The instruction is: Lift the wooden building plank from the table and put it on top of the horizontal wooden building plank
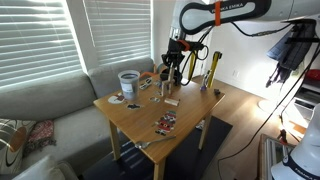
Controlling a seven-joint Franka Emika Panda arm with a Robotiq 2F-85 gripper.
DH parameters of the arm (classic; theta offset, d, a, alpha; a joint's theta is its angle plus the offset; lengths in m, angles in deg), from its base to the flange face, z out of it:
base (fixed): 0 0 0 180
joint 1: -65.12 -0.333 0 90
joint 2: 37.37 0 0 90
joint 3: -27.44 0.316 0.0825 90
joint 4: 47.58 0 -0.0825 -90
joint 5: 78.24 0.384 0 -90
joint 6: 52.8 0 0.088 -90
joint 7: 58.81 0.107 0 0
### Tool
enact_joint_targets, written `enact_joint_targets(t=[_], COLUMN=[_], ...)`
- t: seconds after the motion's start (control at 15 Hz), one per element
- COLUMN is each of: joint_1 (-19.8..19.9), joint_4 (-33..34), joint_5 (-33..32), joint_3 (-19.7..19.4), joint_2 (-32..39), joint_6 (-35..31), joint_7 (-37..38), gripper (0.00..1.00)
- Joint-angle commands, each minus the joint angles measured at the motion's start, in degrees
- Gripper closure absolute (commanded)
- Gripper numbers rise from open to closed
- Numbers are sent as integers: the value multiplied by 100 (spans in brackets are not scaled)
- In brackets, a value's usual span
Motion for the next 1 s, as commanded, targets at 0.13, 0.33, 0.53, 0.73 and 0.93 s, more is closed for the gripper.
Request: enact_joint_targets(t=[0.13, 0.33, 0.53, 0.73, 0.93], joint_1=[-18, -33, -35, -30, -49], joint_4=[319, 459, 535, 593, 738], joint_5=[44, 18, 16, -1, -49], joint_3=[-66, -70, -74, -93, -113], joint_2=[53, 119, 185, 247, 355], joint_6=[314, 447, 541, 599, 675], joint_7=[112, 135, 160, 218, 283], gripper=[93, 93, 93, 93, 93])
